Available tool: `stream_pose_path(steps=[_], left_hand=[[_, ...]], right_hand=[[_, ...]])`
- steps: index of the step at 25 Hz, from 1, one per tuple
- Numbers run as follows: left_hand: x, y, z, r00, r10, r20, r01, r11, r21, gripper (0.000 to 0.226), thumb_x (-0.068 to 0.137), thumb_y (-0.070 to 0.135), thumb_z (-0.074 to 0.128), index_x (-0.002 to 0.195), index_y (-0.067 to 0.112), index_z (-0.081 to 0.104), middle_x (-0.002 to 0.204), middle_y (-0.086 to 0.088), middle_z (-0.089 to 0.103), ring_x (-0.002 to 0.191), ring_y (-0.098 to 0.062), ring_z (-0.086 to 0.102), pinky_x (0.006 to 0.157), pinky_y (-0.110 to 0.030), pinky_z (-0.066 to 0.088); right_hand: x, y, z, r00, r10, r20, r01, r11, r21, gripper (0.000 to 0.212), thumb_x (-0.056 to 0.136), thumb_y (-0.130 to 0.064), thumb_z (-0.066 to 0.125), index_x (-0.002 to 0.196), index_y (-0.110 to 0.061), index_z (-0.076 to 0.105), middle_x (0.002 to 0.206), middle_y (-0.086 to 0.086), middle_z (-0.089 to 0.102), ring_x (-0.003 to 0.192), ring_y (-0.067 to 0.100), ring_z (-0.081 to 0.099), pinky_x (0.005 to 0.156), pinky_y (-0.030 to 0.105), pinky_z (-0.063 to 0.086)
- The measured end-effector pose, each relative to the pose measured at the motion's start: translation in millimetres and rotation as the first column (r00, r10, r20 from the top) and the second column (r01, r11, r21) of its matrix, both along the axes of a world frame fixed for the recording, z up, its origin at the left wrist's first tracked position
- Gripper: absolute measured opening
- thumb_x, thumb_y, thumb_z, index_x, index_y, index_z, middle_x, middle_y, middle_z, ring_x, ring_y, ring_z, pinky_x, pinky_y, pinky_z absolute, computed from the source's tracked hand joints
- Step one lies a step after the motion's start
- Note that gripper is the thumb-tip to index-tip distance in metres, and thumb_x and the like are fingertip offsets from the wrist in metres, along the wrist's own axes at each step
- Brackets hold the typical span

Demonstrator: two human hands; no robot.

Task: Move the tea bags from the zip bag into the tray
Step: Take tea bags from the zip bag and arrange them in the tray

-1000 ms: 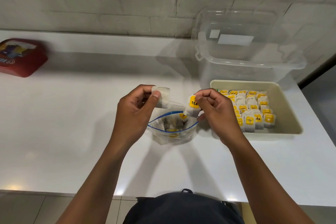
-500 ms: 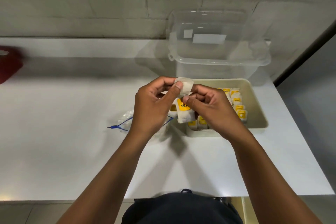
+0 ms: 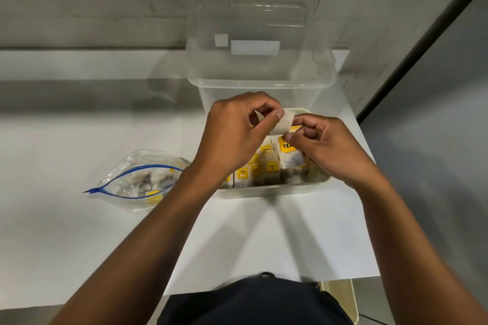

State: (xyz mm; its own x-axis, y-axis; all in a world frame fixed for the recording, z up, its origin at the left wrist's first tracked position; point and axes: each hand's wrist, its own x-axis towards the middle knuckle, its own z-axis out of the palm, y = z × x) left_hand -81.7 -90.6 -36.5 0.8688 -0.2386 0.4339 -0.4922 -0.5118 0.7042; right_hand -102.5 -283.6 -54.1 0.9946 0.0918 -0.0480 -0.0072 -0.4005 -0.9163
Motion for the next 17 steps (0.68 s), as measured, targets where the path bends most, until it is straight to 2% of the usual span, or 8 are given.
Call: stream_pose_path(steps=[3, 5, 6, 8, 11, 14, 17], left_hand=[[9.3, -12.4, -22.8, 0.994, 0.033, -0.100, -0.027, 0.998, 0.052, 0.008, 0.091, 0.033, 0.066, 0.086, 0.029, 0.071, 0.077, 0.018, 0.069, 0.069, 0.000, 0.065, 0.071, -0.029, 0.055], [13.7, -18.4, -41.6, 0.995, -0.008, -0.102, 0.026, 0.984, 0.177, 0.008, 0.091, 0.025, 0.064, 0.086, 0.027, 0.069, 0.076, 0.015, 0.069, 0.067, -0.001, 0.065, 0.069, -0.031, 0.055], [15.8, -21.7, -51.5, 0.994, -0.047, -0.101, 0.072, 0.963, 0.261, 0.008, 0.091, 0.022, 0.063, 0.085, 0.026, 0.068, 0.077, 0.013, 0.069, 0.068, -0.004, 0.065, 0.068, -0.032, 0.054], [18.9, -26.4, -69.8, 0.977, -0.103, -0.185, 0.162, 0.925, 0.343, 0.009, 0.089, 0.018, 0.063, 0.086, 0.025, 0.067, 0.076, 0.010, 0.070, 0.070, -0.010, 0.064, 0.067, -0.033, 0.054], [23.7, -30.2, -86.1, 0.912, -0.142, -0.386, 0.282, 0.899, 0.334, 0.009, 0.088, 0.015, 0.065, 0.087, 0.023, 0.069, 0.077, 0.007, 0.070, 0.074, -0.011, 0.064, 0.070, -0.034, 0.054], [26.7, -35.1, -85.6, 0.823, -0.218, -0.525, 0.415, 0.860, 0.295, 0.006, 0.089, 0.017, 0.067, 0.089, 0.021, 0.071, 0.080, 0.007, 0.070, 0.076, -0.005, 0.064, 0.073, -0.026, 0.053], [30.7, -41.4, -86.3, 0.772, -0.229, -0.593, 0.462, 0.843, 0.276, 0.005, 0.088, 0.018, 0.070, 0.088, 0.024, 0.071, 0.082, 0.009, 0.070, 0.079, -0.004, 0.065, 0.072, -0.022, 0.052]], right_hand=[[7.7, -20.9, -16.6, 0.996, -0.087, 0.009, 0.087, 0.980, -0.178, 0.017, 0.089, -0.023, 0.072, 0.104, -0.030, 0.072, 0.074, -0.001, 0.072, 0.072, 0.018, 0.069, 0.072, 0.025, 0.050], [12.6, -29.8, -27.0, 0.996, -0.087, 0.002, 0.083, 0.940, -0.332, 0.015, 0.088, -0.021, 0.072, 0.101, -0.029, 0.073, 0.077, -0.004, 0.071, 0.076, 0.012, 0.067, 0.066, 0.011, 0.046], [14.9, -32.5, -30.7, 0.996, -0.084, -0.016, 0.071, 0.921, -0.383, 0.015, 0.088, -0.020, 0.071, 0.100, -0.028, 0.074, 0.082, -0.004, 0.070, 0.078, 0.011, 0.066, 0.066, 0.010, 0.046], [20.6, -37.0, -36.9, 0.998, -0.037, -0.054, 0.006, 0.872, -0.490, 0.016, 0.088, -0.016, 0.069, 0.099, -0.026, 0.074, 0.090, -0.003, 0.070, 0.085, 0.012, 0.065, 0.075, 0.021, 0.053], [30.5, -40.5, -37.7, 0.988, 0.087, -0.130, -0.149, 0.767, -0.624, 0.018, 0.087, -0.012, 0.064, 0.091, -0.028, 0.071, 0.093, 0.000, 0.069, 0.086, 0.019, 0.064, 0.078, 0.032, 0.055], [40.1, -40.3, -34.6, 0.981, 0.158, -0.110, -0.188, 0.658, -0.729, 0.011, 0.085, -0.018, 0.064, 0.082, -0.028, 0.068, 0.092, -0.001, 0.066, 0.088, 0.020, 0.060, 0.074, 0.033, 0.052], [43.6, -35.6, -31.8, 0.976, 0.197, -0.089, -0.188, 0.567, -0.802, 0.011, 0.086, -0.019, 0.064, 0.084, -0.027, 0.071, 0.094, -0.005, 0.056, 0.091, 0.019, 0.055, 0.072, 0.031, 0.048]])
